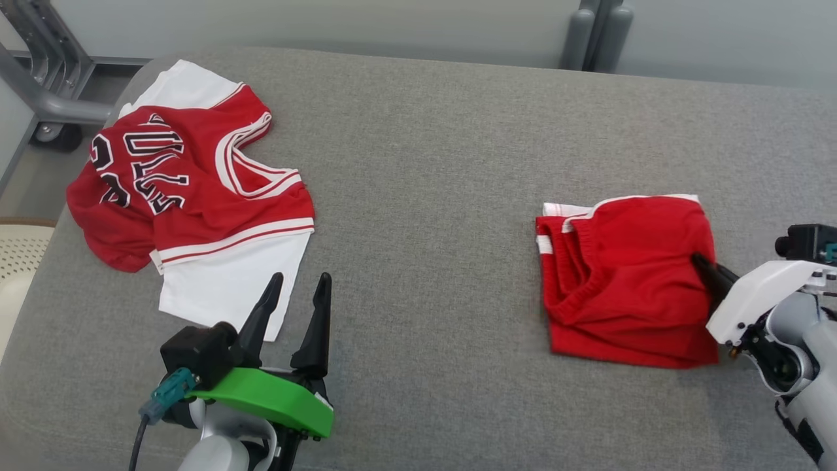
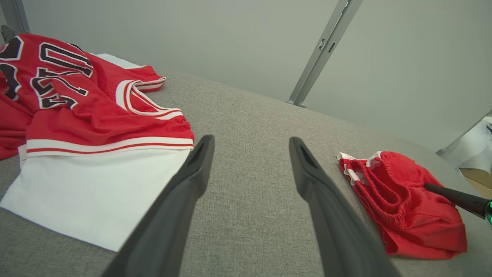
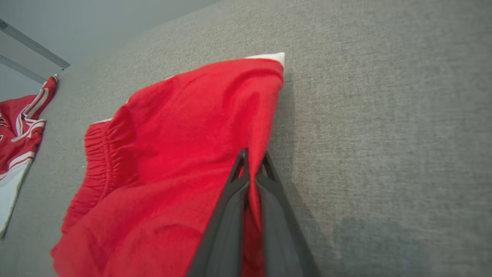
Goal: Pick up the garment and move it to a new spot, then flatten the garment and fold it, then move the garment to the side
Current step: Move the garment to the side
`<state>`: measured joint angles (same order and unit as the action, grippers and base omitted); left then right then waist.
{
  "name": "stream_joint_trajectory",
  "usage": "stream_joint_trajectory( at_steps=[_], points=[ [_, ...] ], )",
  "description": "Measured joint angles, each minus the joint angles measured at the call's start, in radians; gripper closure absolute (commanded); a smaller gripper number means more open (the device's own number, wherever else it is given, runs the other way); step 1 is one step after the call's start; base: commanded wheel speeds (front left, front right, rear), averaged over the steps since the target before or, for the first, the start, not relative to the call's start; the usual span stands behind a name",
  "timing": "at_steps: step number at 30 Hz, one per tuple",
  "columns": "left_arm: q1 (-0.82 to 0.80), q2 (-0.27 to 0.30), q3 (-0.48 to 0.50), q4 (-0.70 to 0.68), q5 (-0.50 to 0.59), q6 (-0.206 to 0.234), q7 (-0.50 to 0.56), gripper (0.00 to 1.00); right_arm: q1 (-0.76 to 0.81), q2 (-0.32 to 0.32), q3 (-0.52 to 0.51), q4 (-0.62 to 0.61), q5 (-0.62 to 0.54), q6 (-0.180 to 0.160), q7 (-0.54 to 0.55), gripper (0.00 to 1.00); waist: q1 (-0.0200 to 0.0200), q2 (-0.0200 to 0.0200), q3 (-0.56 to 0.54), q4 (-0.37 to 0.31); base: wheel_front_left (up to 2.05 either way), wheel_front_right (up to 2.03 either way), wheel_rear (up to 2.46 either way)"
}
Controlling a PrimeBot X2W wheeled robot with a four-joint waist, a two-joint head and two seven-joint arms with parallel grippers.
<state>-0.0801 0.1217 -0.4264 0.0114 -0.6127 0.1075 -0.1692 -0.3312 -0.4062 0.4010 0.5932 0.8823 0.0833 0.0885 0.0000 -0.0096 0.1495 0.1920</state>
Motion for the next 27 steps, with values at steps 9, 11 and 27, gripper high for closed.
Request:
stream_joint_trajectory(
  at_steps=[9,11,27],
  points=[
    [0.001,0.009,0.004,-0.03,0.001,0.007,0.0,0.0,-0.042,-0.091,0.007,0.023,-0.074,-0.007,-0.008,1.0,0.0,0.0,-0.01,-0.051,0.0,0.0,0.0],
    [0.001,0.017,0.009,-0.042,0.003,0.008,0.0,0.0,-0.055,-0.115,0.01,0.03,-0.09,-0.011,-0.003,1.0,0.0,0.0,-0.008,-0.062,0.0,0.0,0.0],
    [-0.004,0.069,0.03,-0.155,0.067,0.011,0.056,0.0,-0.23,-0.289,-0.002,0.066,-0.193,-0.069,0.051,1.0,0.0001,0.0,0.098,-0.093,0.0,0.0,0.0]
  ],
)
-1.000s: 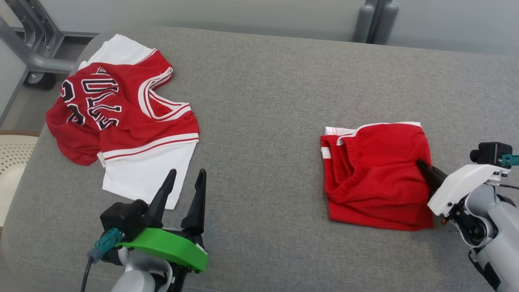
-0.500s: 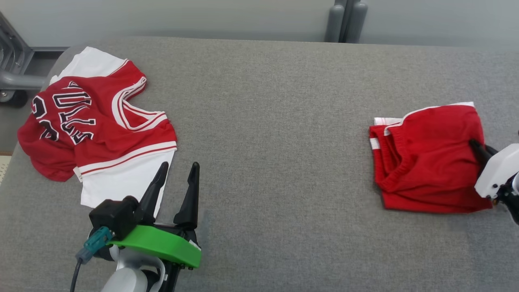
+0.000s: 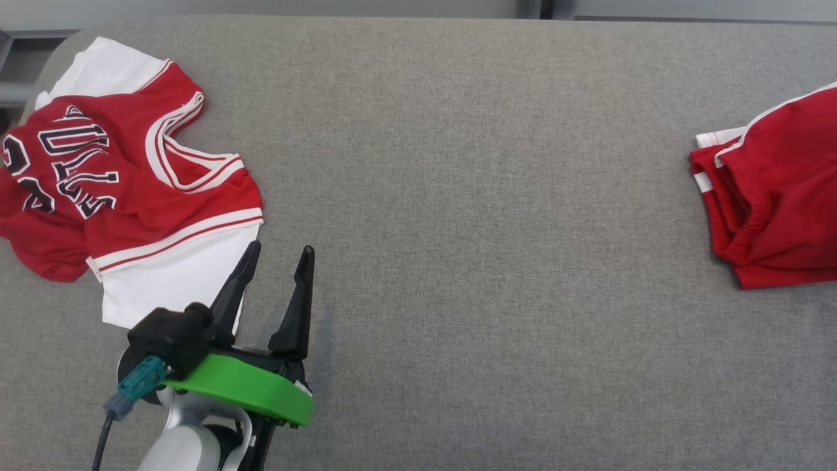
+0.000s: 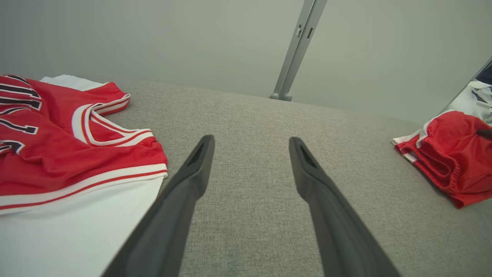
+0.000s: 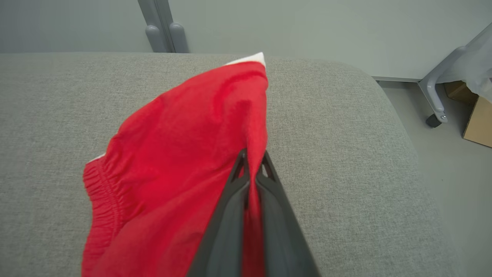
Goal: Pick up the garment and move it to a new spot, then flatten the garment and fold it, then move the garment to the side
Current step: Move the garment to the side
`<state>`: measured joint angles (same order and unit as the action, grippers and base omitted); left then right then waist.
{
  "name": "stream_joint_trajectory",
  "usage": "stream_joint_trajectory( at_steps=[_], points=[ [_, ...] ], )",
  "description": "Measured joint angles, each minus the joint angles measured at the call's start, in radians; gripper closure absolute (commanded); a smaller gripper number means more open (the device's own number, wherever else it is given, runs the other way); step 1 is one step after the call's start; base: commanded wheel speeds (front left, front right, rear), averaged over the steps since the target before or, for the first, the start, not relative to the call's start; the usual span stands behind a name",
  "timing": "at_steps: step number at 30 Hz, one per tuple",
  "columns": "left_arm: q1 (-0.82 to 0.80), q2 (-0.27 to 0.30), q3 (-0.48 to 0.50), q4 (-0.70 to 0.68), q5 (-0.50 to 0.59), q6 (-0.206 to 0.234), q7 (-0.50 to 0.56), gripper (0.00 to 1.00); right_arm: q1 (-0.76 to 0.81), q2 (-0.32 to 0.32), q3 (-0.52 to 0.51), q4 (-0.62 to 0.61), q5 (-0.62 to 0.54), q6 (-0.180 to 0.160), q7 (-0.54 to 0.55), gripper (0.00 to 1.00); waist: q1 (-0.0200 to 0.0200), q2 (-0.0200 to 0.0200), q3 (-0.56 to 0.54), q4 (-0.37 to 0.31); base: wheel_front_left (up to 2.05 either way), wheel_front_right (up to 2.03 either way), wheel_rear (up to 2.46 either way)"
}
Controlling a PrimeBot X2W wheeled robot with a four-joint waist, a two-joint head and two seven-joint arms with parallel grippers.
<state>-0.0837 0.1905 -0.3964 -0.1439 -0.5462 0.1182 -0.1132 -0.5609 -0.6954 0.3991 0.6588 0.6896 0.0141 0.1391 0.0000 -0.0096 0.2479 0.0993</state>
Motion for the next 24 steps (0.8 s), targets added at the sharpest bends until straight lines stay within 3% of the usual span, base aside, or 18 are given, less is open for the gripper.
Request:
stream_joint_trajectory(
  at_steps=[9,16,24],
  points=[
    [-0.046,0.023,0.004,-0.078,0.023,0.001,0.043,0.0,-0.076,-0.054,-0.028,0.06,-0.034,-0.058,0.011,1.0,0.0,0.0,0.081,0.001,0.0,0.0,0.0],
    [-0.062,0.042,0.006,-0.102,0.032,0.001,0.069,0.0,-0.111,-0.095,-0.021,0.097,-0.067,-0.068,0.012,1.0,0.0,0.0,0.132,0.005,0.0,0.0,0.0],
    [-0.065,0.047,0.018,-0.123,0.048,0.001,0.088,0.0,-0.136,-0.069,-0.011,0.123,-0.079,-0.079,0.0,1.0,0.0,0.0,0.163,-0.001,0.0,0.0,0.0]
  ],
)
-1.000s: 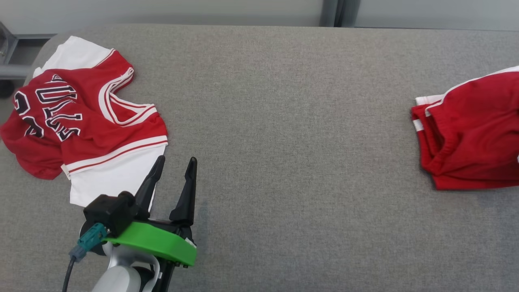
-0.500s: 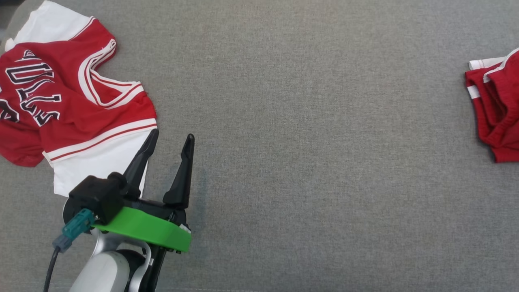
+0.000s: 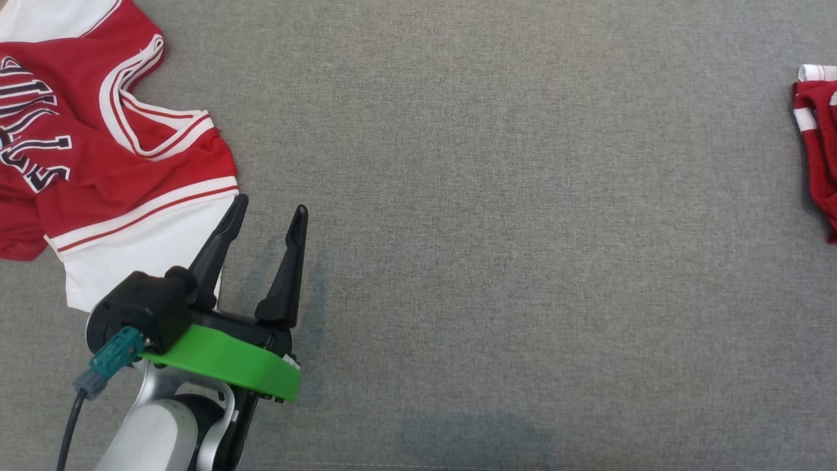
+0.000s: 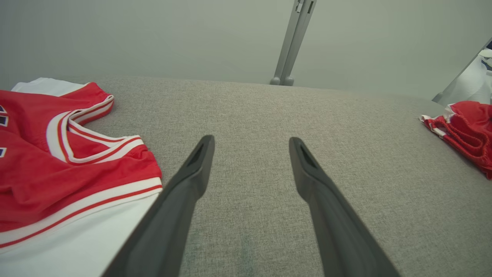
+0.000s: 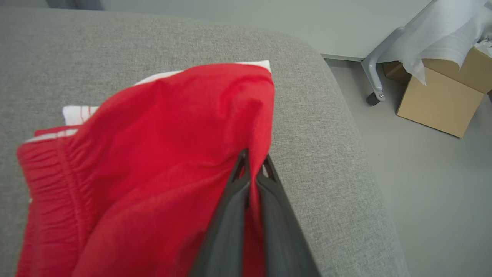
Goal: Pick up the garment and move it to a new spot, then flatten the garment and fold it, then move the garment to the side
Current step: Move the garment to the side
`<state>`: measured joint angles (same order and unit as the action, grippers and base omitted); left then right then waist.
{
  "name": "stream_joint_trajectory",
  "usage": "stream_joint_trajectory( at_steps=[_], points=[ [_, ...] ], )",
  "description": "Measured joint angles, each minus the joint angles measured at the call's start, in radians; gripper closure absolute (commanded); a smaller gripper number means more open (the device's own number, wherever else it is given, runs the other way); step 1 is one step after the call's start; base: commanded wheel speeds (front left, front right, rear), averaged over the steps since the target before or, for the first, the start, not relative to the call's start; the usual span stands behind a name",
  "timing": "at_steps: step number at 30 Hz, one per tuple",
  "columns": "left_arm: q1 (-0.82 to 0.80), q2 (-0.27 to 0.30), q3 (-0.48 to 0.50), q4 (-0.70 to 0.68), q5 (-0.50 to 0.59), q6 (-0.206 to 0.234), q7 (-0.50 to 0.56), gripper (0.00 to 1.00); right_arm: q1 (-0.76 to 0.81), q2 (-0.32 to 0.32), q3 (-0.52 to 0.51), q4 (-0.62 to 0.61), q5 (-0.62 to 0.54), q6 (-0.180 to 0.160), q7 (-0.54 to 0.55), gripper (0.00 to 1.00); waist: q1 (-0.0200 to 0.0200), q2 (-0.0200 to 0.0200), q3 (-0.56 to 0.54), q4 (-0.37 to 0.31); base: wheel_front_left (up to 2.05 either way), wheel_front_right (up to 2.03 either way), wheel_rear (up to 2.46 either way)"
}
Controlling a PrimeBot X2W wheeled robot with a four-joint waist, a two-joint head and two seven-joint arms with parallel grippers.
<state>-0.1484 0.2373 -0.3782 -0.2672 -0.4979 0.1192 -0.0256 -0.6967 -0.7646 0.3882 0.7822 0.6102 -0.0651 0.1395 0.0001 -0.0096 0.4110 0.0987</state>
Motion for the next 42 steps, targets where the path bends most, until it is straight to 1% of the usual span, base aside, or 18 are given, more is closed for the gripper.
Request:
stream_joint_trajectory(
  at_steps=[2,3,4,5,6,7,9,11,15,18,19,24,25,26,28,32,37,42],
  points=[
    [0.0,0.0,0.0,0.0,0.001,0.0,0.004,0.0,0.0,0.002,0.018,0.012,-0.021,0.0,-0.007,1.0,0.0,0.0,0.004,-0.004,0.0,0.0,0.0],
    [0.0,0.0,0.0,-0.001,0.001,0.0,0.007,0.0,0.0,0.0,0.024,0.018,-0.034,-0.002,-0.009,0.79,0.0,0.0,0.005,-0.005,0.0,0.0,0.0],
    [0.0,0.0,0.0,-0.001,0.001,0.0,0.01,0.0,0.0,0.001,0.023,0.024,-0.04,-0.01,-0.019,0.69,0.0,0.0,0.005,-0.006,0.0,0.0,0.0],
    [0.0,0.0,0.001,-0.002,0.001,0.0,0.012,0.0,0.0,0.001,0.023,0.03,-0.041,-0.016,-0.026,0.42,0.0,0.0,0.006,-0.008,0.0,0.0,0.0],
    [0.0,0.0,0.002,-0.002,0.001,0.0,0.013,0.0,0.0,0.001,0.023,0.036,-0.041,-0.016,-0.026,0.03,0.0,0.0,0.007,-0.009,0.0,0.0,0.0],
    [0.0,0.0,0.004,-0.004,0.001,0.0,0.015,0.0,0.0,0.002,0.022,0.041,-0.041,-0.016,-0.03,0.0,0.0,0.0,0.007,-0.011,0.0,0.0,0.0],
    [0.0,0.0,0.013,-0.006,0.001,0.0,0.016,0.0,0.0,0.003,0.032,0.045,-0.051,-0.017,-0.04,0.0,0.0,0.0,0.008,-0.016,0.0,0.0,0.0],
    [0.0,0.0,0.021,-0.006,0.004,0.0,0.016,0.0,0.0,0.003,0.057,0.046,-0.087,-0.017,-0.044,0.0,0.0,0.0,0.007,-0.023,0.0,0.0,0.0],
    [0.0,-0.001,0.021,-0.006,0.007,0.0,0.016,0.0,0.0,0.013,0.067,0.051,-0.092,-0.017,-0.059,0.0,0.0,0.0,0.002,-0.039,0.0,0.0,0.0],
    [0.0,-0.005,0.021,-0.005,0.008,0.0,0.016,0.0,0.0,0.041,0.063,0.055,-0.089,-0.026,-0.06,0.0,0.0,0.0,-0.005,-0.051,0.0,0.0,0.0],
    [0.0,-0.009,0.022,-0.003,0.008,0.0,0.016,0.0,0.0,0.066,0.063,0.051,-0.087,-0.026,-0.064,0.0,0.0,0.0,-0.011,-0.06,0.0,0.0,0.0],
    [0.0,-0.033,0.024,0.013,-0.004,0.0,0.01,0.0,-0.011,0.119,0.07,0.006,-0.078,-0.026,-0.095,0.0,0.0,0.0,-0.033,-0.083,0.0,0.0,0.0],
    [0.0,-0.037,0.024,0.019,-0.01,0.0,0.006,0.0,-0.016,0.126,0.07,-0.005,-0.078,-0.024,-0.103,0.0,0.0,0.0,-0.039,-0.088,0.0,0.0,0.0],
    [0.0,-0.044,0.024,0.033,-0.025,0.0,-0.002,0.0,-0.027,0.14,0.069,-0.022,-0.07,-0.014,-0.119,0.0,0.0,0.0,-0.052,-0.098,0.0,0.0,0.0],
    [0.0,-0.056,0.025,0.044,-0.03,0.0,-0.012,0.0,-0.036,0.145,0.077,-0.034,-0.071,0.001,-0.128,0.0,0.0,0.0,-0.067,-0.107,0.0,0.0,0.0],
    [-0.001,-0.072,0.026,0.087,-0.041,0.0,-0.04,0.0,-0.037,0.165,0.077,-0.045,-0.069,0.014,-0.167,0.0,0.0,0.0,-0.1,-0.125,0.0,0.0,0.0],
    [0.001,-0.102,0.034,0.154,-0.054,0.0,-0.07,0.0,-0.035,0.206,0.077,-0.069,-0.066,0.017,-0.242,0.0,0.0,0.0,-0.15,-0.142,0.0,0.0,0.0],
    [0.012,-0.115,0.063,0.212,-0.055,0.0,-0.109,0.0,0.009,0.247,0.067,-0.088,-0.062,0.004,-0.337,0.0,-0.0001,0.0,-0.205,-0.152,0.0,0.0,0.0]
  ],
)
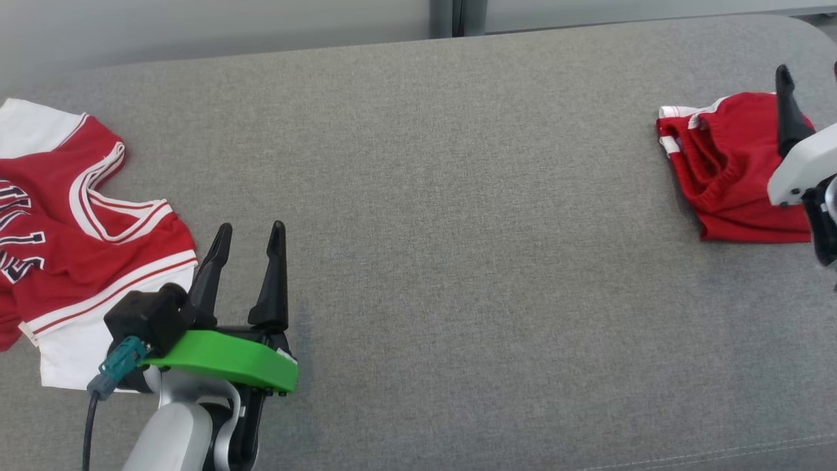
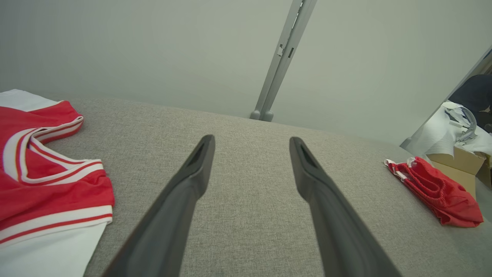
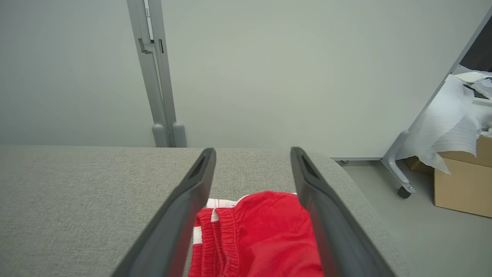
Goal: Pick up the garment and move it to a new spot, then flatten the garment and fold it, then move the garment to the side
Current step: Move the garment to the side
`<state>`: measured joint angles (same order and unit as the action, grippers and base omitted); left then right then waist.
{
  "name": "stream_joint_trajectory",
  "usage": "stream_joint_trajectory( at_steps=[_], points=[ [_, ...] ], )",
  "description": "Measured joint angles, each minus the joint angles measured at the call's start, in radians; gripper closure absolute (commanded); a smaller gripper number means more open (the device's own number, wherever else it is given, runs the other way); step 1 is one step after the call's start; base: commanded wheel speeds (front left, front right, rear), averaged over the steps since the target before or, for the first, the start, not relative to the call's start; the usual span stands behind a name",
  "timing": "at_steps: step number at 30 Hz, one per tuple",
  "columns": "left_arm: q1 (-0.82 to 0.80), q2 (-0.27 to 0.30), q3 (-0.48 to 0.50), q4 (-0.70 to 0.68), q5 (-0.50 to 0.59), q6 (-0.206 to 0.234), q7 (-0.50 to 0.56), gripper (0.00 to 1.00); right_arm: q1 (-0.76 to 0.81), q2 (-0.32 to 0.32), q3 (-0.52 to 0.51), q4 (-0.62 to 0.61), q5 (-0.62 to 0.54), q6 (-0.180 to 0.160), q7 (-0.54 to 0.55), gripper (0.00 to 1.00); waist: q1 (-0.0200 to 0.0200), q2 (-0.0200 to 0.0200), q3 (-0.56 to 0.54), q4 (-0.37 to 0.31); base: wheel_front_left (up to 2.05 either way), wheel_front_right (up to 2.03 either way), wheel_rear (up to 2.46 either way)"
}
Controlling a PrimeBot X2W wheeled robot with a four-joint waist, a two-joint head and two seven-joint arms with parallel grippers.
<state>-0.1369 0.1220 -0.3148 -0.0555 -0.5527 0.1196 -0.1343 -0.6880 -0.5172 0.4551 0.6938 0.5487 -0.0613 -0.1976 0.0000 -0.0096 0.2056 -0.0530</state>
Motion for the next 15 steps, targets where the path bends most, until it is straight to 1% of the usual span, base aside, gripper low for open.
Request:
stream_joint_trajectory(
  at_steps=[2,3,9,15],
  points=[
    [0.014,-0.004,0.013,0.022,0.0,0.0,-0.016,0.0,0.037,0.031,-0.004,-0.01,0.007,-0.004,-0.044,0.0,0.0,0.0,-0.022,-0.001,0.0,0.0,0.0],
    [0.021,-0.006,0.019,0.032,0.0,0.0,-0.025,0.0,0.058,0.046,-0.005,-0.015,0.007,-0.014,-0.058,0.0,0.0,0.0,-0.033,-0.001,0.0,0.0,0.0],
    [0.06,-0.008,0.034,0.078,0.005,0.0,-0.057,0.0,0.178,0.109,-0.006,-0.053,0.007,-0.037,-0.061,0.0,0.0,0.0,-0.095,0.004,0.0,0.0,0.0],
    [0.101,-0.001,0.052,0.105,0.034,0.001,-0.071,0.0,0.238,0.148,-0.018,-0.123,-0.006,-0.048,-0.061,0.0,0.0,0.0,-0.147,0.011,0.0,0.0,0.0]
  ],
)
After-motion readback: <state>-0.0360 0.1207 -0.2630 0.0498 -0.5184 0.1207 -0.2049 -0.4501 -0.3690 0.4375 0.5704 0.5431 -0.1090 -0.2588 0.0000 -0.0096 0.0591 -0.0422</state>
